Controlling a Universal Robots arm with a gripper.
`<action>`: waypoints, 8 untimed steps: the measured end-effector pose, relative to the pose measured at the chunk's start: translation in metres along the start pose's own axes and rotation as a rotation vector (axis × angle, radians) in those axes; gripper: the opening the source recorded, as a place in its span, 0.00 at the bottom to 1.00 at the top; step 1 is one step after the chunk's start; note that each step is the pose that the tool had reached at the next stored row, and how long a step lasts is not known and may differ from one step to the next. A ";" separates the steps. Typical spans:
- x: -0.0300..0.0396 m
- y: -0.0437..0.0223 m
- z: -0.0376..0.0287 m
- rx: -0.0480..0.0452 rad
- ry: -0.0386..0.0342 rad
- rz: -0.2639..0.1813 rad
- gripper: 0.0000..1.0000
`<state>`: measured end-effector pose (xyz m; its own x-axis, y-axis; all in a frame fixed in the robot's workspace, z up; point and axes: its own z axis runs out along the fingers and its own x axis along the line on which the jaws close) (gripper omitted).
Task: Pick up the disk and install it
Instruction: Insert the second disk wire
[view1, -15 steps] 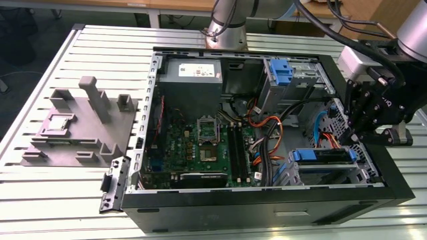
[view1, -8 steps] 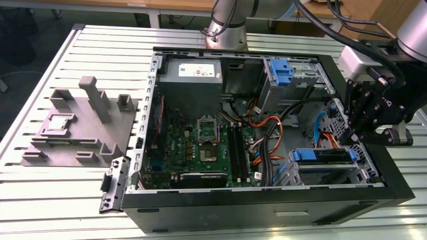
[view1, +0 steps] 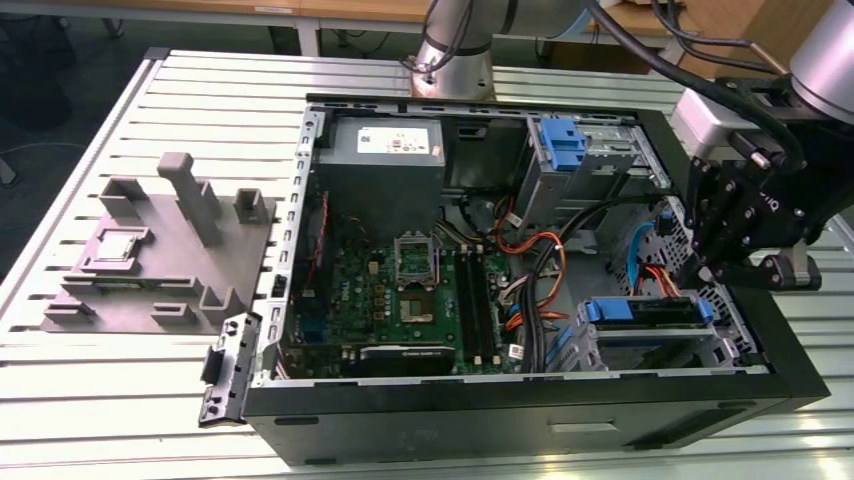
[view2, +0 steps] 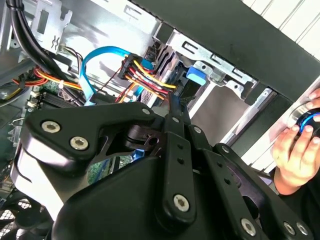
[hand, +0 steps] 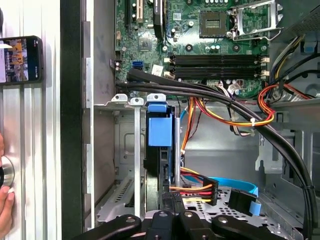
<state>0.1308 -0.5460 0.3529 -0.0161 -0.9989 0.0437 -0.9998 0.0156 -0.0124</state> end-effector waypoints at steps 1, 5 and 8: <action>-0.0001 0.0000 -0.0018 0.0000 -0.0001 0.000 0.10; -0.0036 0.0001 -0.0097 0.0000 -0.0005 0.000 0.10; -0.0078 0.0003 -0.0133 -0.0001 -0.0003 0.000 0.10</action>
<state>0.1305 -0.5375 0.3658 -0.0161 -0.9989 0.0434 -0.9998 0.0156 -0.0124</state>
